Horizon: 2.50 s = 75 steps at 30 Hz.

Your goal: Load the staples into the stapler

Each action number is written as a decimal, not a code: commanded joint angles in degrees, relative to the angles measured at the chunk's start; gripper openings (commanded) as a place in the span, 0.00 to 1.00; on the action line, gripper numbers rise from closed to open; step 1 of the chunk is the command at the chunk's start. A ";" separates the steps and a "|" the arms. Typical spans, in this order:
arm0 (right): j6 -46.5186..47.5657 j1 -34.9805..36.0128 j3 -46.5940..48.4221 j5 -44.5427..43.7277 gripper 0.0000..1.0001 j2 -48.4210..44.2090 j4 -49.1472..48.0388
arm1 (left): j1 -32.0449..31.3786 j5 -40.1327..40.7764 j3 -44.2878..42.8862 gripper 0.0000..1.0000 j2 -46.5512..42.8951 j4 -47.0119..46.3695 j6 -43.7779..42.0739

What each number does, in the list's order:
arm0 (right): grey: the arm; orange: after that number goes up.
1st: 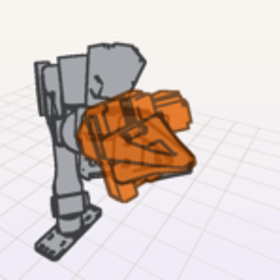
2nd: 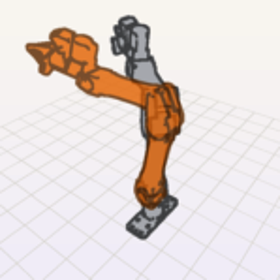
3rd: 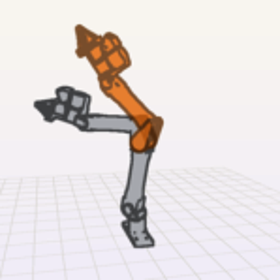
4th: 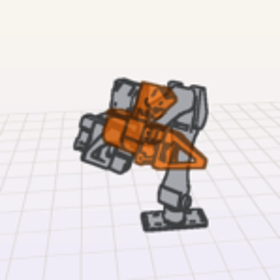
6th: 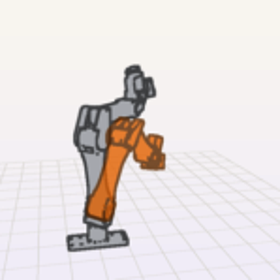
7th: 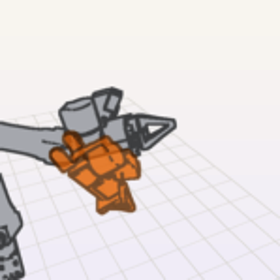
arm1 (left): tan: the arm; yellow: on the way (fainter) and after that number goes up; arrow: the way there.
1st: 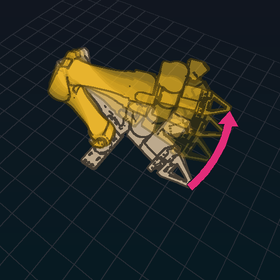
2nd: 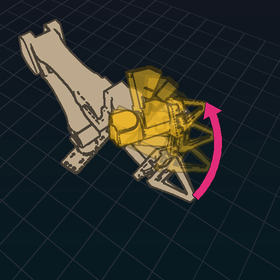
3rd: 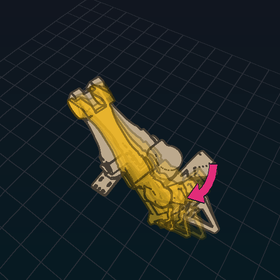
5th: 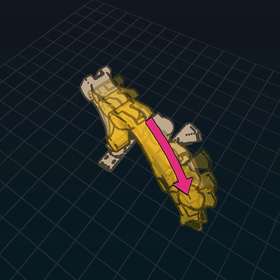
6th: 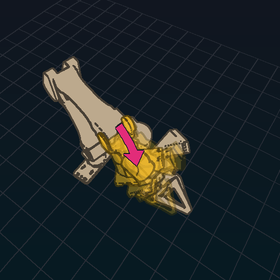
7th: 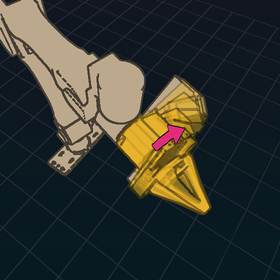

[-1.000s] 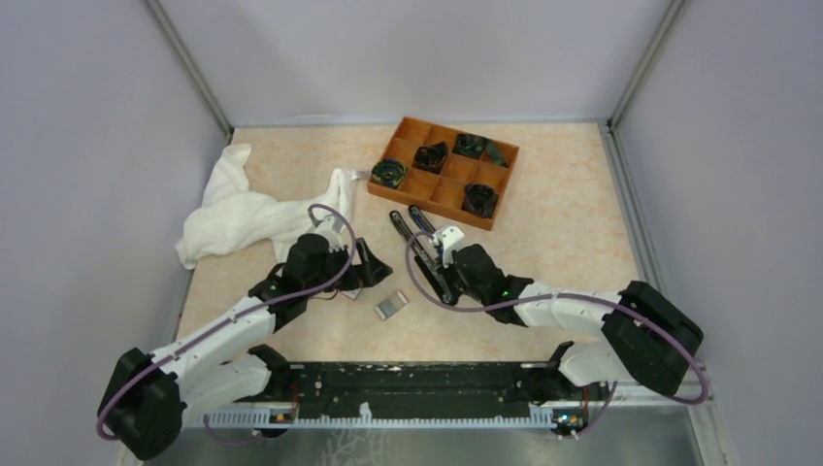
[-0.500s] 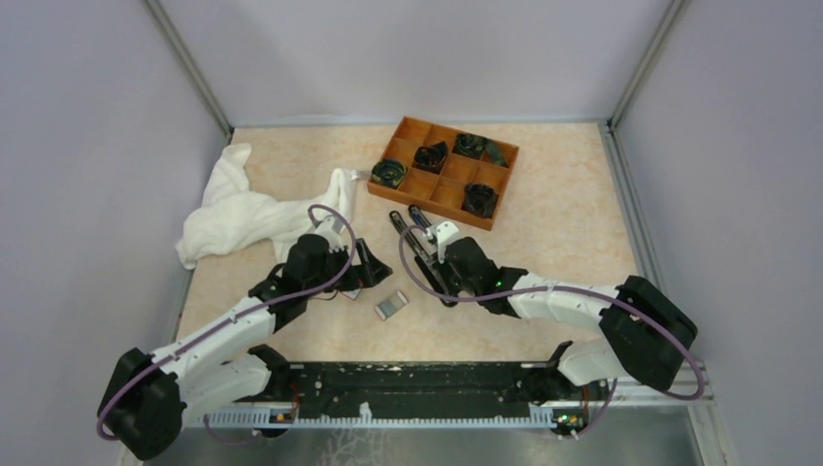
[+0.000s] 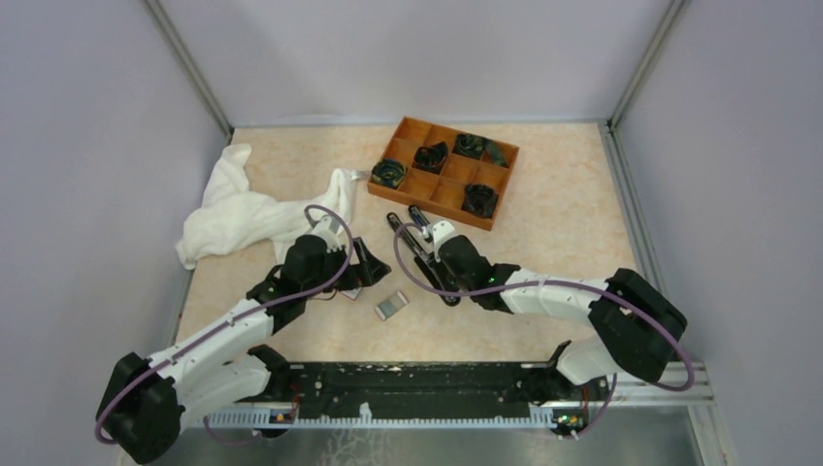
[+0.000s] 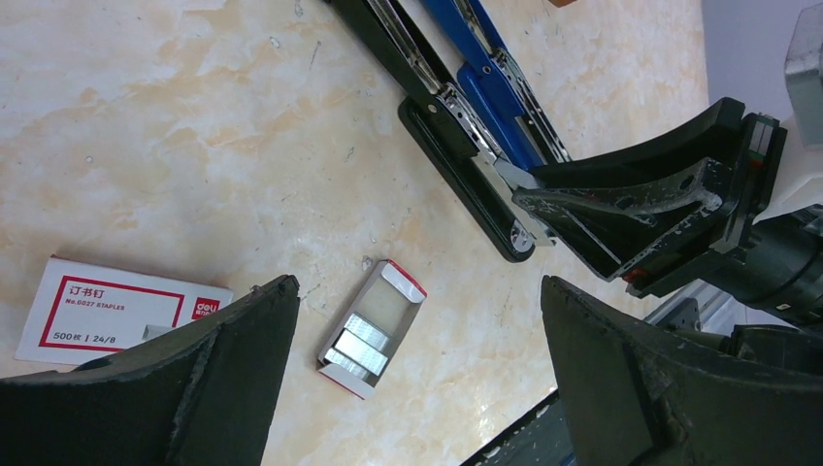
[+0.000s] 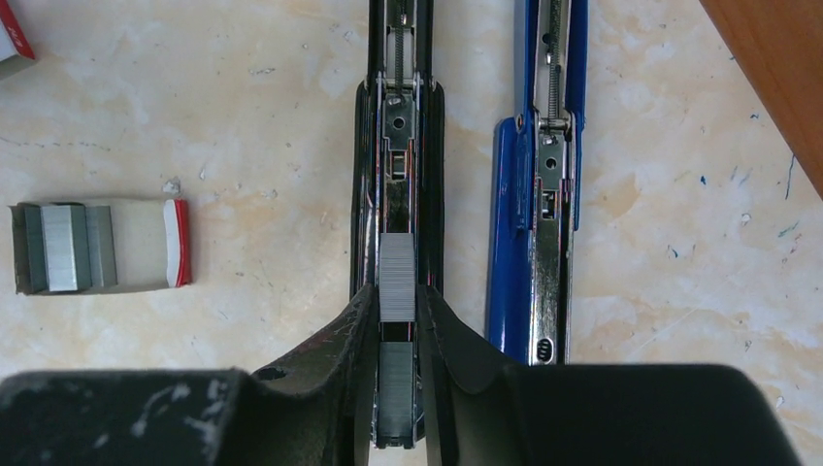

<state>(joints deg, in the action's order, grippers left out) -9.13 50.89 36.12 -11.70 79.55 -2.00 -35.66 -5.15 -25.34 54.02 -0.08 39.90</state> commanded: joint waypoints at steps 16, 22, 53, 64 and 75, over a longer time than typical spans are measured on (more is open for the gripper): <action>-0.08 0.24 4.51 0.21 0.40 -7.44 7.32 | -0.20 0.27 0.53 0.99 -0.41 -1.14 0.34; 1.10 -0.18 5.06 3.72 0.46 -5.62 7.76 | -0.11 1.11 1.21 0.99 -1.02 -0.93 1.33; -5.99 10.98 19.35 4.57 0.54 14.32 7.37 | 0.85 0.92 7.41 0.97 -4.96 9.54 10.45; -6.41 11.33 19.35 5.78 0.60 17.90 6.18 | 0.85 -1.82 8.06 0.95 -3.09 8.68 11.37; -6.44 11.82 20.57 4.88 0.59 20.20 7.22 | 0.85 -5.26 9.26 0.92 0.22 4.88 12.56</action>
<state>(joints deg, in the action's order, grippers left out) -15.20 61.89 53.71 -5.91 98.87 5.67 -34.98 -8.01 -16.80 52.73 7.27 51.83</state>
